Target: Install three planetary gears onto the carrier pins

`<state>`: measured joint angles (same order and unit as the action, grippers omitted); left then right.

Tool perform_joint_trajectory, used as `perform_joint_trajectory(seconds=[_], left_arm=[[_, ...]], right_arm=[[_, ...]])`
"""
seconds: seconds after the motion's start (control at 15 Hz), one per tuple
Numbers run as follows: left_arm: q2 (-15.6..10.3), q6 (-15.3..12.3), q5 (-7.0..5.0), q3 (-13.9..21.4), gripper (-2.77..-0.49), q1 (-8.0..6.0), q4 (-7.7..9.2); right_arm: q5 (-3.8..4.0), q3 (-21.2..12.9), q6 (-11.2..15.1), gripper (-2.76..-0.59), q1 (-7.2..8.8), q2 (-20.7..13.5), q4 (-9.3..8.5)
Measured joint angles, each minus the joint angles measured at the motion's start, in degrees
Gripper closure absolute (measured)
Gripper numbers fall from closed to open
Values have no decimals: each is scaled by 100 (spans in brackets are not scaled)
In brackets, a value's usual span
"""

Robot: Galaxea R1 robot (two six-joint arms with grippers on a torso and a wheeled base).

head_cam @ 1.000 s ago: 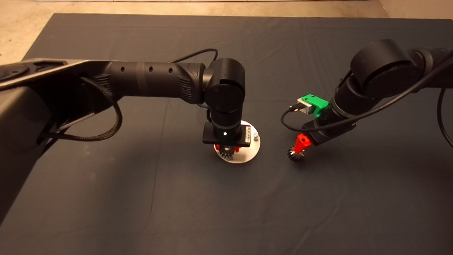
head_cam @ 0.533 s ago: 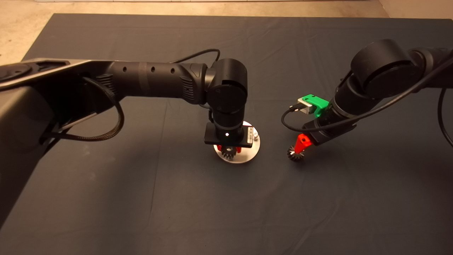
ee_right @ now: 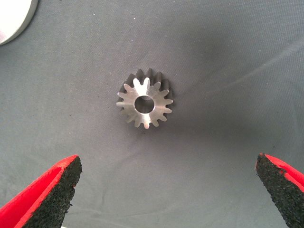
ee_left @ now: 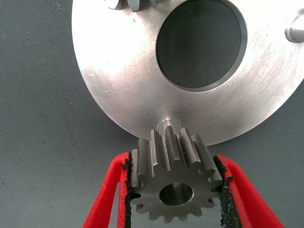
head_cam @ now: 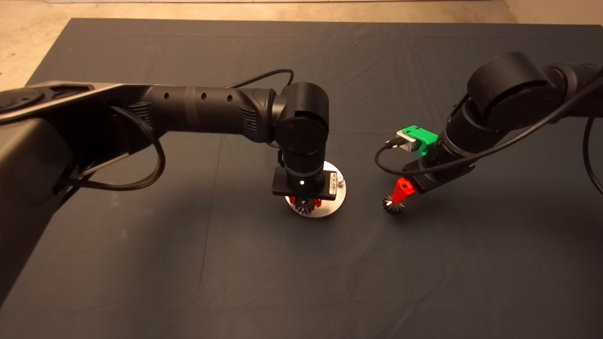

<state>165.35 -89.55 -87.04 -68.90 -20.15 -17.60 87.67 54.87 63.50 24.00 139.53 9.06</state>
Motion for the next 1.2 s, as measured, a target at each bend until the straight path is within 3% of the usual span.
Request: perform_joint_trajectory(seconds=[0.87, 1.2], left_arm=[[13, 9, 2, 0, -88, 4, -72], [6, 14, 39, 0, -88, 73, -183]], right_arm=[[0, 0, 0, -273, 0, 0, -5], [0, -5, 1, -273, 0, -1, -7]])
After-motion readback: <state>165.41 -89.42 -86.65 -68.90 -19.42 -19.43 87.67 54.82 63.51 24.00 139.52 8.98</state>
